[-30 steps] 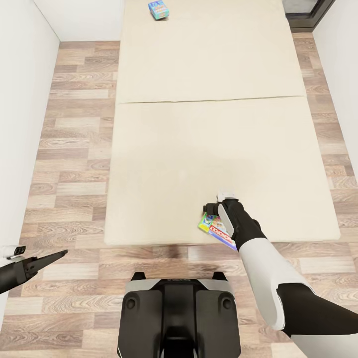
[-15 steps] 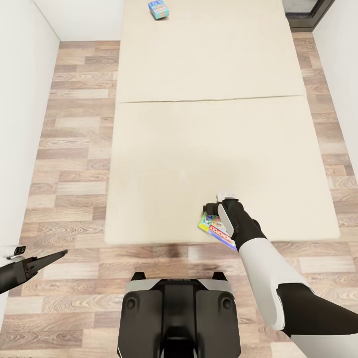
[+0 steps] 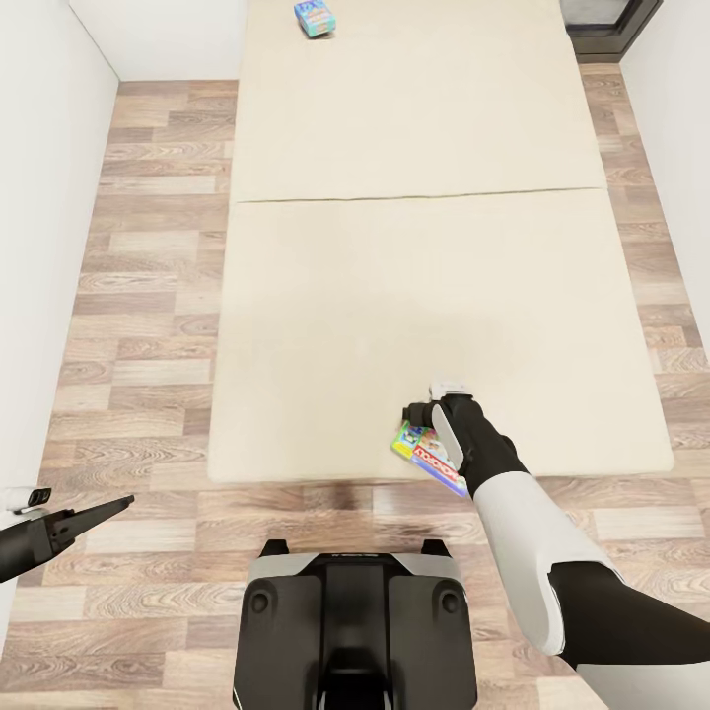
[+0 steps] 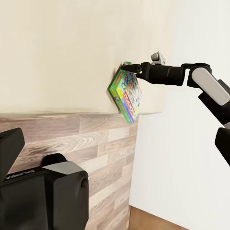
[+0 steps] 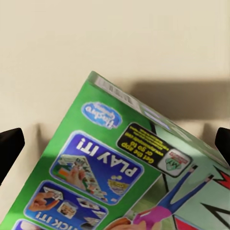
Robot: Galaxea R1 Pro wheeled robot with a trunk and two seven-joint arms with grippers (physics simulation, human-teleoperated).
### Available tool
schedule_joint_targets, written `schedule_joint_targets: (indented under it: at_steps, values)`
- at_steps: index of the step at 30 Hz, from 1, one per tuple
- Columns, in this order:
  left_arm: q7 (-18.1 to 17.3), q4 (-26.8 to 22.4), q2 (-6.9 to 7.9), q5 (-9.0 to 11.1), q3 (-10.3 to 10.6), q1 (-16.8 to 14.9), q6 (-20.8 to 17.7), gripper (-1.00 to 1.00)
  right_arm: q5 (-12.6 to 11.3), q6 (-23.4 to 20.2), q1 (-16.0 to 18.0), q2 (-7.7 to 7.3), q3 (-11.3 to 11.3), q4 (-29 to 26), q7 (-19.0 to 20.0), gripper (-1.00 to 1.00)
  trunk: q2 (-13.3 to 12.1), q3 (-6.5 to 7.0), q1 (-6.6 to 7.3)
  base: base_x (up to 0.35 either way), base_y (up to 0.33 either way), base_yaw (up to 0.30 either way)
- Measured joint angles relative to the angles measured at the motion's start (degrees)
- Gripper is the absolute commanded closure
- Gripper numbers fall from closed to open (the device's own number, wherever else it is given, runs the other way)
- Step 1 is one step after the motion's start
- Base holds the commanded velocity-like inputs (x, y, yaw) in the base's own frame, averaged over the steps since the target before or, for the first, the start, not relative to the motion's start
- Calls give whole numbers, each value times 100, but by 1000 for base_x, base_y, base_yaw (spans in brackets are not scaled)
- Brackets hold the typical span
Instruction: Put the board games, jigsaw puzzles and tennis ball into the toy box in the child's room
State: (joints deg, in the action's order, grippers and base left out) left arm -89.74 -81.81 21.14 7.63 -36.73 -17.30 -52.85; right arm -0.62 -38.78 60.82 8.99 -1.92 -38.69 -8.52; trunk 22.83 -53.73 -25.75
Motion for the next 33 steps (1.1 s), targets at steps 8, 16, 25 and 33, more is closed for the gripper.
schedule_joint_targets:
  at_steps: [8, 16, 25, 33]
  values:
    - [0, 0, -3, 0, 0, 0, 2, -100, 1, 0, -1, 0, 0, 0, -2, -100, 0, 0, 0, -14, 0, 0]
    - [0, 2, -5, 0, 0, 0, 1, -100, 0, 0, -2, 0, 0, 0, -3, -100, 0, 0, 0, -57, 0, 0]
    - [0, 0, -6, 0, 0, 0, 2, -100, 1, 0, -2, 0, 0, 0, 0, -100, 0, 0, 0, -6, 0, 0]
    - [0, 1, -6, 0, 0, 0, 2, -100, 1, -3, -2, 0, 0, 0, -1, -100, 0, 0, 0, -1, 0, 0]
